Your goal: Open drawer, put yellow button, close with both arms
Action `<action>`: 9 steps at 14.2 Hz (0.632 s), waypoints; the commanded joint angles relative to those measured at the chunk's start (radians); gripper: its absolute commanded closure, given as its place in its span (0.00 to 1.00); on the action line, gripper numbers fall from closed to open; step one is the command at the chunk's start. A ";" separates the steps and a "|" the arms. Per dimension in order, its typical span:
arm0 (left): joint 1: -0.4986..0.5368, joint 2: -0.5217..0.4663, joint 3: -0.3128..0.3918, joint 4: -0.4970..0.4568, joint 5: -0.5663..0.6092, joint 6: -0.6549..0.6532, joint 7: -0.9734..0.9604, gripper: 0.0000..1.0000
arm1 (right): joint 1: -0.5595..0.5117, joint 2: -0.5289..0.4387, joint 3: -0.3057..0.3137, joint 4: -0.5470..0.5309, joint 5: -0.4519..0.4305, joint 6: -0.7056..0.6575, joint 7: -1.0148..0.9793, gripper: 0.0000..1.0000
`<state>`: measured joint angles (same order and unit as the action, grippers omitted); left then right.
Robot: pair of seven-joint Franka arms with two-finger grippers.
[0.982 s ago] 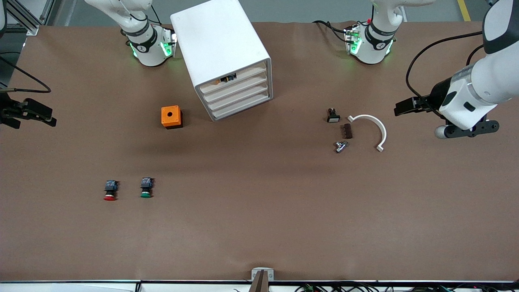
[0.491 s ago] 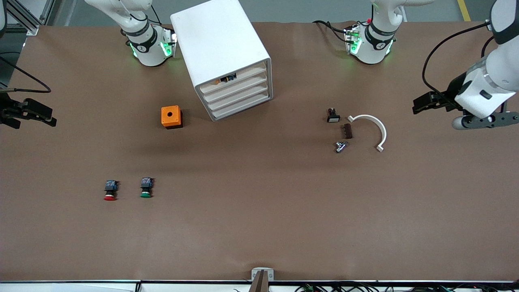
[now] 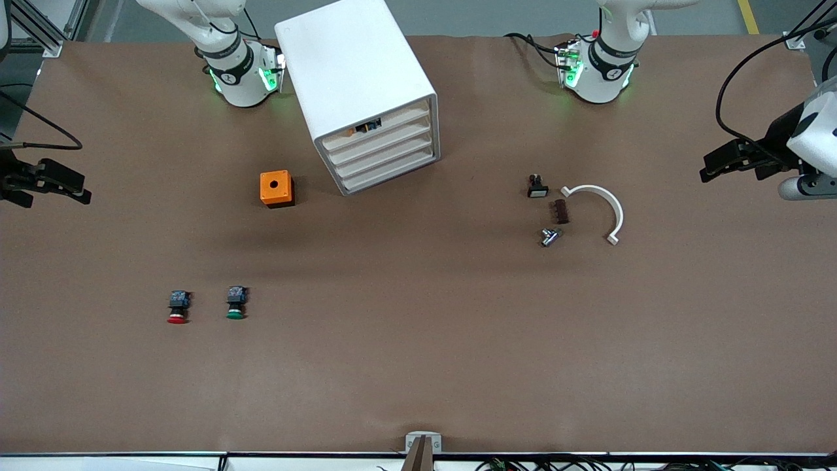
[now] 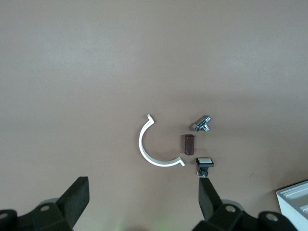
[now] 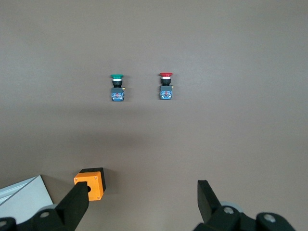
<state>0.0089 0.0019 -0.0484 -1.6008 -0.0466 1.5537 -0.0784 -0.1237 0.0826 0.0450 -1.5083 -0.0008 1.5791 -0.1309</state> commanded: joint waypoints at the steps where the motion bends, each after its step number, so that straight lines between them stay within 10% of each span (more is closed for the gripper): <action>1: -0.001 -0.005 -0.008 0.036 0.017 -0.003 -0.004 0.00 | -0.001 -0.018 0.004 -0.010 -0.016 0.002 -0.009 0.00; 9: -0.001 0.001 -0.010 0.053 0.019 -0.040 -0.004 0.00 | -0.001 -0.018 0.004 -0.009 -0.016 0.002 -0.009 0.00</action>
<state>0.0065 0.0018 -0.0518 -1.5676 -0.0466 1.5367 -0.0793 -0.1237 0.0826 0.0450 -1.5083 -0.0008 1.5791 -0.1309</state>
